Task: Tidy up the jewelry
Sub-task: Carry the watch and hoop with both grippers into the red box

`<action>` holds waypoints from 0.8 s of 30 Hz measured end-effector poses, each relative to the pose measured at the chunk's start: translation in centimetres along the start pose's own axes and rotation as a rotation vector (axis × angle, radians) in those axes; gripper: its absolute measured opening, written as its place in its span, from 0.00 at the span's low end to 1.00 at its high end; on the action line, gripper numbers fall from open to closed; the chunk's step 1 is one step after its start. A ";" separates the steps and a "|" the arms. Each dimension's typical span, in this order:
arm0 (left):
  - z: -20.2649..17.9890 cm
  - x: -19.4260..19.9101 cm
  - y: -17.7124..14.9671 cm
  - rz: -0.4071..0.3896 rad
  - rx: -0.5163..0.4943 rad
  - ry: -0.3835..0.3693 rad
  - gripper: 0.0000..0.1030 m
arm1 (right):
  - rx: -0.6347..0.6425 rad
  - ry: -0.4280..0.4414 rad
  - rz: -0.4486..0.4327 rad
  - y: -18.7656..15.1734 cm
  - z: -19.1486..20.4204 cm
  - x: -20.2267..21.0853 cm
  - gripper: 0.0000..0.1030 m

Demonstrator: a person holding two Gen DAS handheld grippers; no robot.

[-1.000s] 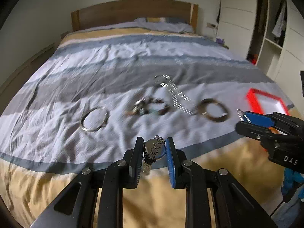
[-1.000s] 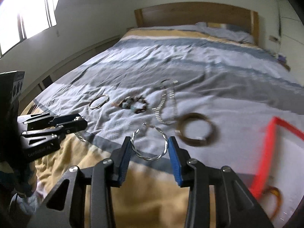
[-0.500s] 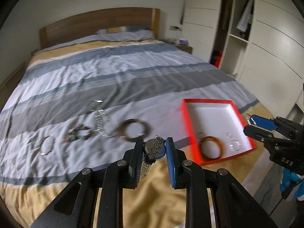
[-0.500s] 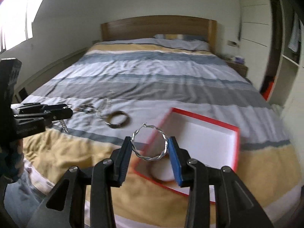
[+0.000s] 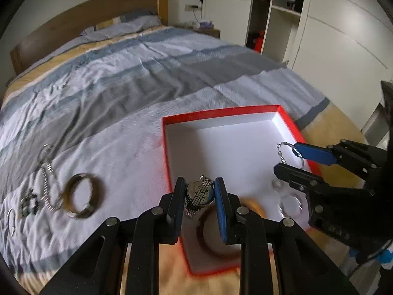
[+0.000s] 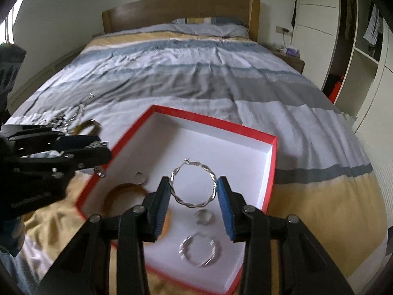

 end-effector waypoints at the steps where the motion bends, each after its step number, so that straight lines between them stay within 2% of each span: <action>1: -0.1 -0.9 0.2 0.009 -0.007 0.006 0.23 | 0.002 -0.002 0.007 0.1 -0.3 -0.5 0.36; 10: 0.1 -6.8 -0.3 0.071 -0.028 0.017 0.22 | 0.073 -0.008 0.117 0.3 -2.0 -5.7 0.36; 17: -0.3 -7.6 -0.9 0.040 -0.056 0.050 0.24 | 0.119 -0.007 0.152 -0.4 -1.9 -6.7 0.36; 24: -0.1 -6.6 -0.8 0.036 -0.007 -0.026 0.24 | 0.126 -0.016 0.156 -0.4 -2.1 -6.4 0.40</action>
Point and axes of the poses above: each gripper's, at about its wrist camera, not at the fingertips, and x roughly against the way its jaws point, z to its left, y to its top, the point moved 7 cm from there along -x, roughly the way its jaws point, and after that the axes turned 2 degrees about -z, right-handed, at the moved point
